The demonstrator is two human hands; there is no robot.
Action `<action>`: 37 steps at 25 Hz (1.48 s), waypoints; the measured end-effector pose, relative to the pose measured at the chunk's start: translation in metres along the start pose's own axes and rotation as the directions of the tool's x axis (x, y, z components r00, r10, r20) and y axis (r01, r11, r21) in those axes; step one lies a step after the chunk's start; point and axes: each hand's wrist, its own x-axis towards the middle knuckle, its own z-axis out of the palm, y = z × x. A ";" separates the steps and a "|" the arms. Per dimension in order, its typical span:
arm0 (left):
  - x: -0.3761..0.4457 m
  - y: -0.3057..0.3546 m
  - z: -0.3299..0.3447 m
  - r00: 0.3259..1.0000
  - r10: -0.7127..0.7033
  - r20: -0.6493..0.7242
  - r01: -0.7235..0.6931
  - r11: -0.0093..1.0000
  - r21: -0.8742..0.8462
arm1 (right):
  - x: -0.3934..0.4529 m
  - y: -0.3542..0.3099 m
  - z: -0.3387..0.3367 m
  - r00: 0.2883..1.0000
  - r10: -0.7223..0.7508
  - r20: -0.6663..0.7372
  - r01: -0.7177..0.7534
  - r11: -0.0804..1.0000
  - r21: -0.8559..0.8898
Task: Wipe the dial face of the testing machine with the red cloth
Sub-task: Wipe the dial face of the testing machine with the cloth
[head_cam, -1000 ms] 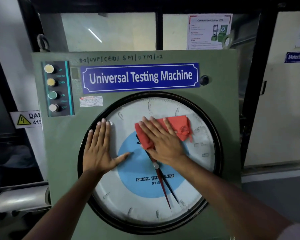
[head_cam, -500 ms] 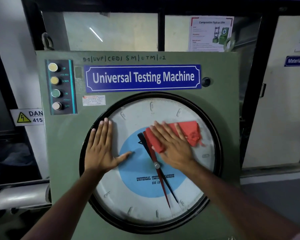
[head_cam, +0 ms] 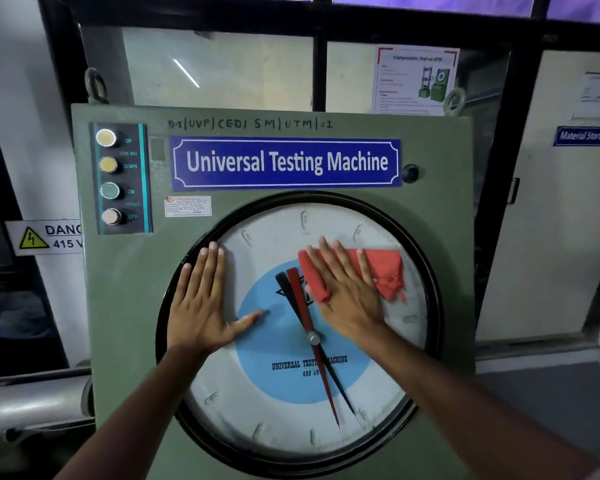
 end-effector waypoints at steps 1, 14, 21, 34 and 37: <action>0.000 -0.001 0.000 1.000 0.000 0.007 0.000 1.000 -0.006 | 0.024 -0.006 -0.009 0.999 0.047 -0.016 -0.046 0.997 0.056; 0.002 0.002 -0.006 1.000 0.009 0.022 -0.008 0.999 -0.044 | 0.082 -0.054 -0.030 0.994 0.111 -0.024 -0.106 0.985 0.138; 0.000 0.000 -0.006 0.998 0.022 0.051 -0.020 0.999 -0.038 | 0.012 -0.039 -0.014 0.976 -0.219 0.009 0.219 0.976 -0.014; 0.001 -0.001 -0.012 0.996 0.036 0.078 -0.031 0.997 -0.064 | 0.049 -0.066 -0.016 0.993 -0.102 -0.061 0.105 0.993 0.054; 0.001 -0.001 -0.012 0.996 0.029 0.090 -0.025 0.998 -0.050 | 0.065 -0.076 -0.015 0.992 -0.055 -0.110 0.065 0.993 0.095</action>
